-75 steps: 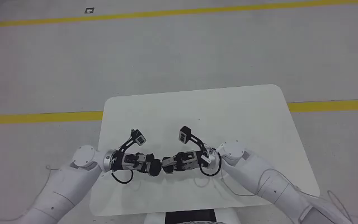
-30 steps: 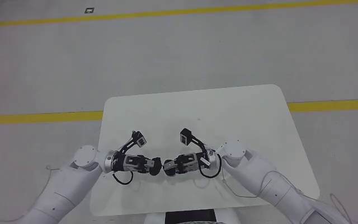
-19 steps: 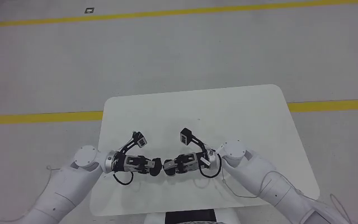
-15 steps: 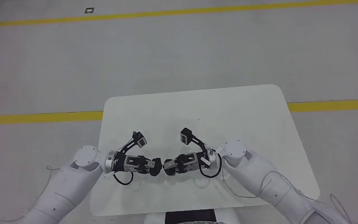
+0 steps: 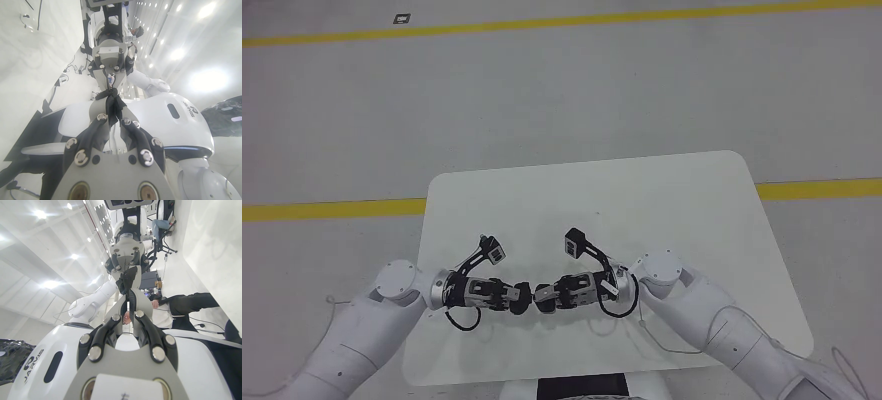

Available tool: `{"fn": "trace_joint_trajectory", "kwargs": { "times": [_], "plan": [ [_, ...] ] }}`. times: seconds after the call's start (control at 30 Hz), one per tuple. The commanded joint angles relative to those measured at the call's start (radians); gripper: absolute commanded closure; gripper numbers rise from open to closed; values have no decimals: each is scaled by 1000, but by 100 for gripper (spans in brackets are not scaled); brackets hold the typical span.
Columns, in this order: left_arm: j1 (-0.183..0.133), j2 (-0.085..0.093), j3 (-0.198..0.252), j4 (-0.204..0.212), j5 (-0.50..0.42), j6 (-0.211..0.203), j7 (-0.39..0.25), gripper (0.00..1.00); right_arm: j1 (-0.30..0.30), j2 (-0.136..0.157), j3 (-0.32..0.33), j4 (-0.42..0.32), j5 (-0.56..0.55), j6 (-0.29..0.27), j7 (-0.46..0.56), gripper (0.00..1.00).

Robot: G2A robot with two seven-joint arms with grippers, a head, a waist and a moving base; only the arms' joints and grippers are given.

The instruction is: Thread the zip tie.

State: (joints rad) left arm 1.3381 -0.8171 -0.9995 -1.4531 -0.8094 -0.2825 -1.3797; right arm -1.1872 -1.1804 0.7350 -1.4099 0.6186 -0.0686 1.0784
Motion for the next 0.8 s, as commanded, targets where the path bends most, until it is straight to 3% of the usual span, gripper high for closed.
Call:
{"fn": "trace_joint_trajectory", "kwargs": {
  "times": [0.0, 0.27, 0.3, 0.33, 0.37, 0.77],
  "plan": [
    [0, 0, -1, 1, 0, -1, -1, 100, -1, -1, 1, 0, -1, 1, 0, 100],
    [1, -1, -5, 3, -6, -6, -10, 100, -4, -4, 5, 1, -2, 2, -3, 98],
    [1, -1, -6, 4, -7, -7, -10, 100, -5, -4, 6, 1, -1, 3, -3, 70],
    [2, -1, -7, 4, -7, -8, -10, 100, -5, -4, 8, 2, -1, 3, -3, 29],
    [3, 0, -9, 3, -8, -9, -10, 100, -6, -4, 11, 3, 2, 2, -4, 0],
    [27, 13, -55, -11, -8, -9, -10, 100, -48, 18, 91, -4, -24, -48, -24, 0]
  ]
}}
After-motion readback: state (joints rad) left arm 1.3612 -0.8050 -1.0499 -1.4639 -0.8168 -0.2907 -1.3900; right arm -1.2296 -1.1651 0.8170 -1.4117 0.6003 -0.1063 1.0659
